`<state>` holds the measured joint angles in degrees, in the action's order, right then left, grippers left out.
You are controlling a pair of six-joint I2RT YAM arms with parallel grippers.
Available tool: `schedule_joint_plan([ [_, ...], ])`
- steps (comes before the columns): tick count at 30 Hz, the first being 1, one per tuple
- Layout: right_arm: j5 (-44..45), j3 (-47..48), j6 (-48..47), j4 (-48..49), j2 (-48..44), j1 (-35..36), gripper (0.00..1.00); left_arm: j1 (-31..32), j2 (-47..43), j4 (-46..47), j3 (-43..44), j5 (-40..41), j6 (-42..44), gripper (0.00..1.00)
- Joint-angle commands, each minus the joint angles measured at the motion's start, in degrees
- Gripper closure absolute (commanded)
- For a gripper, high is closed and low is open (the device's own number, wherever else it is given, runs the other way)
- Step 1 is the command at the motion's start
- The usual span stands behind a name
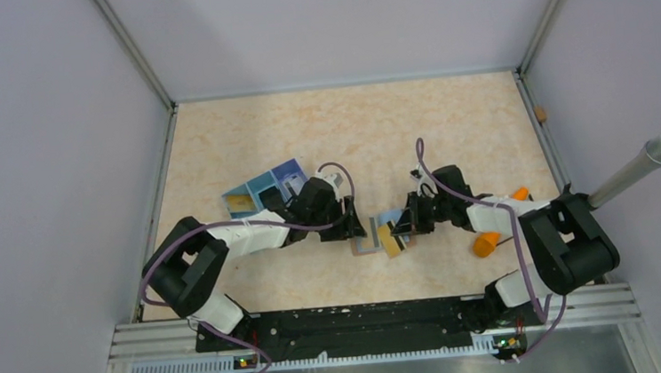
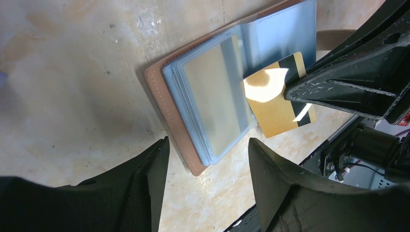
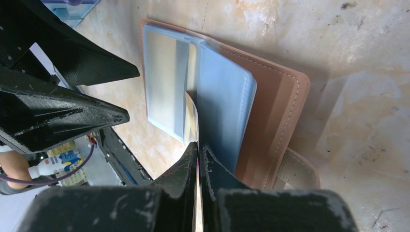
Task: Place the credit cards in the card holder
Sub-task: Insert the credit card into the card holder.
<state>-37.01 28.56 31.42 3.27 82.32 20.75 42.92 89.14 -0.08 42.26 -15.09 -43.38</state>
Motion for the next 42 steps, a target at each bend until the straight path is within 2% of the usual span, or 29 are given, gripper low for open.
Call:
schedule_joint_plan([
  [1, 2.4, 0.6, 0.0, 1.3, 1.0, -0.6, 1.00, -0.1, 2.2, -0.4, 1.1, 1.1, 0.3, 0.36],
  [21, 6.7, 0.6, 4.9, 9.4, 5.4, -0.6, 1.00, 2.1, 7.3, -2.3, 4.2, 2.6, 2.8, 0.51],
  [33, 11.6, -0.1, 5.5, 12.3, 6.7, 0.5, 1.00, 2.6, 7.7, -3.0, 4.7, 3.0, 2.8, 0.54],
  [42, 15.2, -0.1, 6.2, 10.6, 7.7, 4.5, 1.00, 2.6, 8.1, -2.9, 5.3, 2.7, 2.7, 0.54],
])
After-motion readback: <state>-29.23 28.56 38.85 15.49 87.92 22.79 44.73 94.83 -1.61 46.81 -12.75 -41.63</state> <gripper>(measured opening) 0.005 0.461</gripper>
